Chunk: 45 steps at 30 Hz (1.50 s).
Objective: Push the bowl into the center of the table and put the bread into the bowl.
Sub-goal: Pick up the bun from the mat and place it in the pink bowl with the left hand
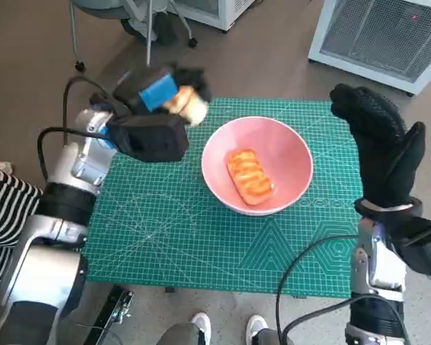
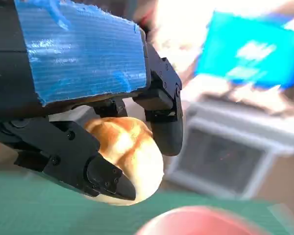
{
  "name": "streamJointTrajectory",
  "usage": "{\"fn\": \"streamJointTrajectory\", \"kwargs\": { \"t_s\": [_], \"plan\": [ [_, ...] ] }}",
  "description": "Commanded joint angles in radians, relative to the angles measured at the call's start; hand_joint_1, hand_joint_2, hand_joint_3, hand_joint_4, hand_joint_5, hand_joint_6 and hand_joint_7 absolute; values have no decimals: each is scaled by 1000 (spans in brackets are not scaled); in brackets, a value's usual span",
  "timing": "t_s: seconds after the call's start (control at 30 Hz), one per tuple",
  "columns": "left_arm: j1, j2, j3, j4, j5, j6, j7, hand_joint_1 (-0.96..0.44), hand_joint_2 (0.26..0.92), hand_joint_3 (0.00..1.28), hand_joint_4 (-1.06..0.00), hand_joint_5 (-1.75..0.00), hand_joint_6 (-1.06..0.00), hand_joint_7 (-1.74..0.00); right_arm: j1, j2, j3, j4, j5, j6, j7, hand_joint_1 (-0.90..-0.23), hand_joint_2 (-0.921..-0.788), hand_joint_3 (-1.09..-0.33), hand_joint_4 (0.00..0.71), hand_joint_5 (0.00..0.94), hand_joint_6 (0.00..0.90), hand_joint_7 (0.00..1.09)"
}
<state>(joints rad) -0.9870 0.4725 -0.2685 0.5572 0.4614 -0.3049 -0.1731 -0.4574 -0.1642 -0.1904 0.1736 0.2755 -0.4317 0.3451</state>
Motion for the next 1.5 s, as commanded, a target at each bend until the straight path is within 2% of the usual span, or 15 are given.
{"fn": "streamJointTrajectory", "kwargs": {
  "t_s": [0.03,0.33,0.5,0.63,0.7,0.73,0.8,0.83,0.9,0.93,0.97,1.1,1.27,1.5],
  "plan": [
    [72,-16,14,-174,-23,12,-30,2,903,27,-822,-1052,-655,-1105,18,-6,3,14,2,8,4,-718,-921,-734,172,0,80,374],
    [83,-60,-14,-165,-30,-30,-75,2,895,14,-848,-1047,-701,-1029,25,-7,2,7,2,7,2,-718,-921,-734,172,0,80,373],
    [79,-75,-37,-144,-32,-31,-123,2,909,14,-807,-1123,-690,-1008,32,-9,-1,-1,2,8,1,-718,-921,-735,171,0,79,373],
    [78,-81,-45,-119,-44,-32,-166,1,918,62,-724,-1160,-612,-1140,36,-11,-3,-5,4,8,1,-718,-921,-736,171,0,78,373],
    [79,-82,-49,-107,-51,-33,-192,0,919,124,-638,-1211,-548,-1243,38,-11,-4,-8,4,9,0,-717,-921,-736,170,0,79,374],
    [79,-82,-50,-104,-51,-32,-203,-53,875,94,-583,-844,-496,-942,39,-11,-4,-9,4,10,-1,-717,-921,-737,170,0,80,375],
    [83,-78,-54,-104,-51,-27,-228,-88,866,64,-580,-609,-494,-741,41,-11,-4,-12,4,11,-2,-716,-921,-737,170,0,80,376],
    [86,-73,-58,-103,-50,-23,-249,-126,862,42,-576,-414,-496,-562,41,-11,-5,-12,4,12,-2,-716,-921,-737,169,0,80,376],
    [89,-64,-65,-106,-46,-15,-283,-234,855,22,-446,-169,-426,-297,42,-11,-5,-13,4,13,-3,-718,-921,-737,168,0,80,377],
    [90,-60,-67,-108,-43,-10,-296,-264,855,19,-399,-135,-403,-248,43,-11,-6,-13,4,13,-3,-718,-921,-737,168,0,80,378],
    [88,-55,-71,-114,-39,-2,-316,-336,855,12,-287,-69,-349,-146,43,-11,-6,-12,4,12,-4,-720,-921,-737,167,0,80,378],
    [75,-35,-73,-137,-42,29,-384,-459,858,8,-138,-18,-270,-45,42,-12,-7,-14,4,14,-7,-721,-921,-737,168,1,80,379],
    [79,-24,-51,-167,-65,44,-422,-561,868,8,-71,-3,-224,-8,40,-12,-7,-14,3,17,-10,-719,-921,-737,170,2,79,381],
    [105,-43,13,-139,-159,-28,-391,-768,913,66,-8,0,-163,-15,33,-12,-4,-24,1,28,-17,-709,-921,-738,171,2,78,383]
  ]
}}
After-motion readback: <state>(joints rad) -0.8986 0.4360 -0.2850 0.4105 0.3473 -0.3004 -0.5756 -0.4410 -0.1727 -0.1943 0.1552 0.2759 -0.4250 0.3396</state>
